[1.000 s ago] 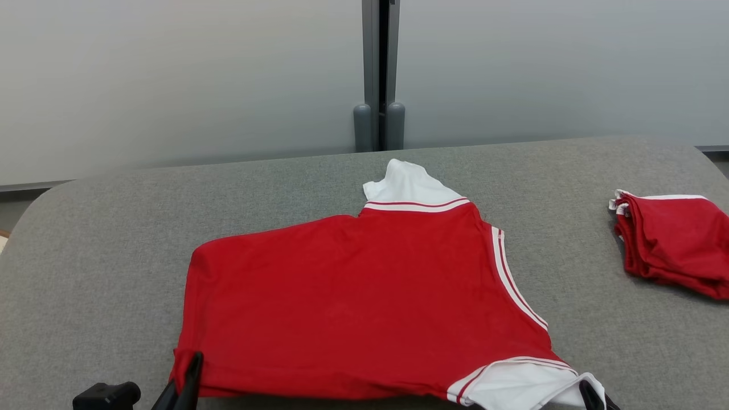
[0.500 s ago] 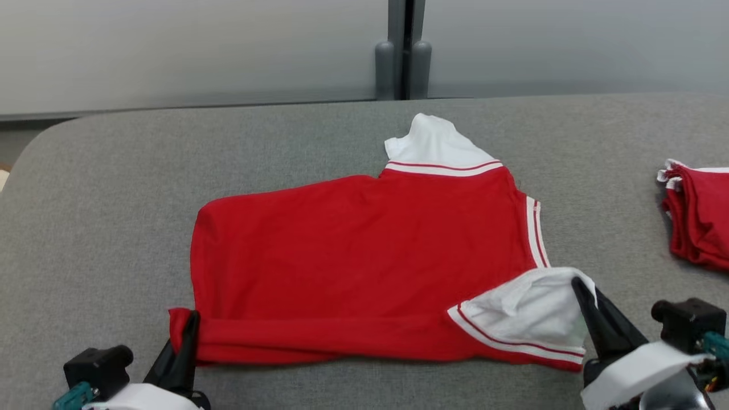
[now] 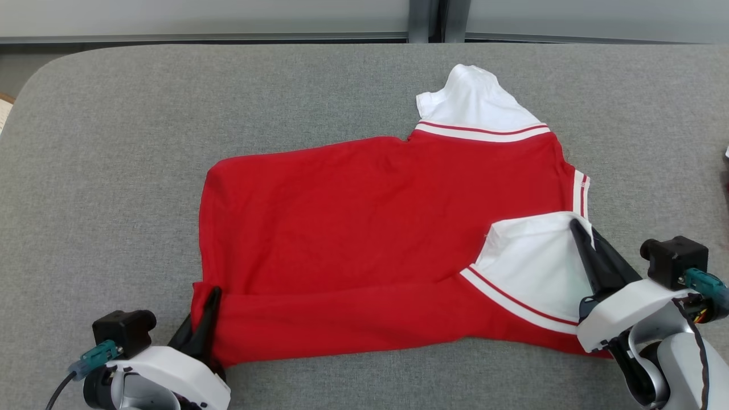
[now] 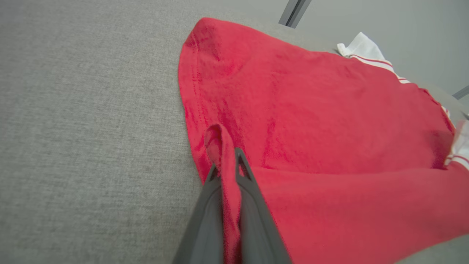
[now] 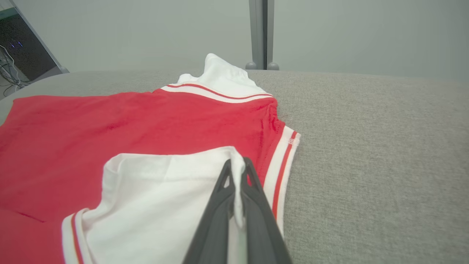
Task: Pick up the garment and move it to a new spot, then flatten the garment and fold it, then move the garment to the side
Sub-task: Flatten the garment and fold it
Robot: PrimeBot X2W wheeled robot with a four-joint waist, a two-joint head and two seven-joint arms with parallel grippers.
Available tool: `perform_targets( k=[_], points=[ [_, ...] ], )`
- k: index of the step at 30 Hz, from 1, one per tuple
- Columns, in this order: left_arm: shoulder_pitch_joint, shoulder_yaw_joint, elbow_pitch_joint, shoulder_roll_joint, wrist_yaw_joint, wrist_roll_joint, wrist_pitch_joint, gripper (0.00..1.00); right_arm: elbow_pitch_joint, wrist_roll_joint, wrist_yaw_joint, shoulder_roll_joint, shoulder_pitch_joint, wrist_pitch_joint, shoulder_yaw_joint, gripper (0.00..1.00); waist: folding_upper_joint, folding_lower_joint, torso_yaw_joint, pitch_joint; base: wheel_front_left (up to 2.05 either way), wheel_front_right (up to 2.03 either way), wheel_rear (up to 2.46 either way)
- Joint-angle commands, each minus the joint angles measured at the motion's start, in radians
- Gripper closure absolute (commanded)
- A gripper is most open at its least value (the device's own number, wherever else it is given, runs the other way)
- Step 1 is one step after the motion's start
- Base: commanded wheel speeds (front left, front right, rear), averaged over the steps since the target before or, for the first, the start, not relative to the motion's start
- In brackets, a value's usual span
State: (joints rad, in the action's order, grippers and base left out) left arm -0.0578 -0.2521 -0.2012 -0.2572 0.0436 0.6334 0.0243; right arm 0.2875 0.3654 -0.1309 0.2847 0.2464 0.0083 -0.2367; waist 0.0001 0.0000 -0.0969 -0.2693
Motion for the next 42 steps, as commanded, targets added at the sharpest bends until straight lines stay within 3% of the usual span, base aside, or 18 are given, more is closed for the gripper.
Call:
perform_targets(
  k=[1, 9, 16, 25, 42],
  points=[
    [-0.025, 0.004, -0.012, 0.001, 0.006, 0.005, 0.019, 0.00, 0.016, 0.000, 0.000, 0.000, 0.016, -0.043, -0.001, 0.00, -0.0001, 0.0000, 0.000, -0.001, 0.00, 0.00, 0.00],
    [0.005, 0.052, 0.025, 0.028, -0.078, -0.070, 0.197, 0.00, -0.021, -0.063, 0.000, -0.045, -0.027, -0.200, 0.054, 0.00, -0.0001, 0.0000, 0.009, 0.052, 0.00, 0.00, 0.00],
    [0.037, 0.085, 0.142, 0.027, -0.132, -0.179, 0.239, 0.00, -0.182, -0.128, 0.000, -0.105, -0.139, -0.199, 0.132, 0.00, -0.0001, 0.0000, 0.020, 0.120, 0.00, 0.00, 0.00],
    [0.132, 0.061, 0.177, 0.018, -0.148, -0.239, 0.233, 0.00, -0.333, -0.159, 0.000, -0.150, -0.313, -0.121, 0.173, 0.00, -0.0001, 0.0000, 0.048, 0.199, 0.00, 0.00, 0.00],
    [0.169, 0.049, 0.150, 0.008, -0.167, -0.232, 0.211, 0.00, -0.390, -0.152, 0.000, -0.150, -0.389, -0.073, 0.189, 0.00, -0.0001, 0.0000, 0.049, 0.227, 0.00, 0.00, 0.00]
  ],
)
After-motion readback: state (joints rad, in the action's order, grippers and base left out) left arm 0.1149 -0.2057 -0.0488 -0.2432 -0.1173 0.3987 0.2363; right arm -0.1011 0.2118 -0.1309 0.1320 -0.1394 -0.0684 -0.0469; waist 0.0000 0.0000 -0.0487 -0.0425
